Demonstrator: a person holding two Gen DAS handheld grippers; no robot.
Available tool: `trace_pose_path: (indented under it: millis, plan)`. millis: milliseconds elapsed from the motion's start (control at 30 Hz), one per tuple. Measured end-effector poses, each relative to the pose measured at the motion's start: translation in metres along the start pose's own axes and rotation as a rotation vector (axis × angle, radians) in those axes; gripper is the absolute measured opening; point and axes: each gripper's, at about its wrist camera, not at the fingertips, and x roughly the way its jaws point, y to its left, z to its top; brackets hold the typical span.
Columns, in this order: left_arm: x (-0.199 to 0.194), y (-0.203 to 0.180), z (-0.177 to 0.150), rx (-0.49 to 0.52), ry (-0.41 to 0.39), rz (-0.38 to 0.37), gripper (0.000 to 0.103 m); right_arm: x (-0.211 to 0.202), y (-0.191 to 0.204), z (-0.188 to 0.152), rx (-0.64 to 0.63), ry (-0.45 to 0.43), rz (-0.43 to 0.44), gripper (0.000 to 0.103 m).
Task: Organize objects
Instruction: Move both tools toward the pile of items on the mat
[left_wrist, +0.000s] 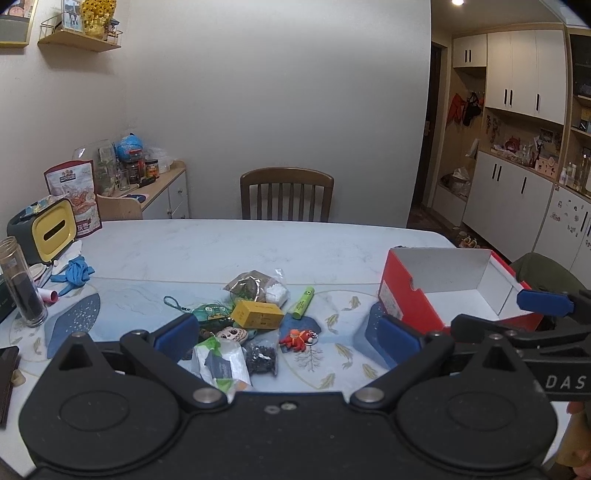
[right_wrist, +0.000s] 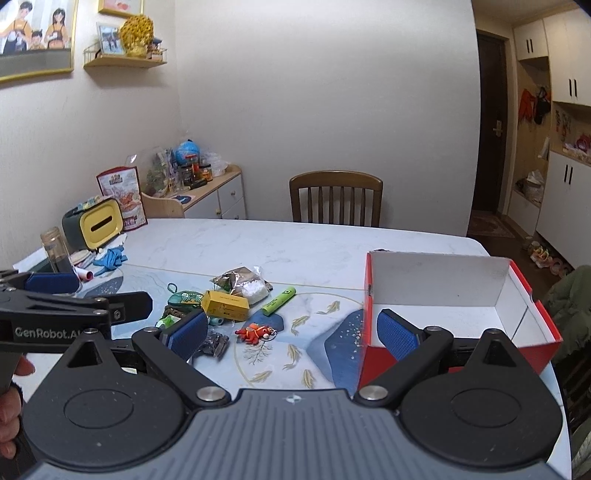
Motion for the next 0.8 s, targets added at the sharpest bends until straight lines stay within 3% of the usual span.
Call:
trace_pose_path:
  millis: [133,267,667,800]
  plan:
    - [0.024,0.021,0.003,-0.027,0.045,-0.004,0.102,0.013,0.005,0.006,-0.012,-0.002,-0.009,0.099]
    - [0.054,0.047,-0.001,-0.075,0.124,-0.031,0.102,0.040,0.006,0.011,0.031,0.055,0.020,0.099]
    - [0.125,0.085,-0.027,-0.056,0.252,-0.021,0.099,0.135,0.035,0.014,0.003,0.208,0.091,0.099]
    - [0.142,0.088,-0.034,-0.016,0.298,-0.051,0.098,0.170,0.043,0.013,0.016,0.273,0.129,0.099]
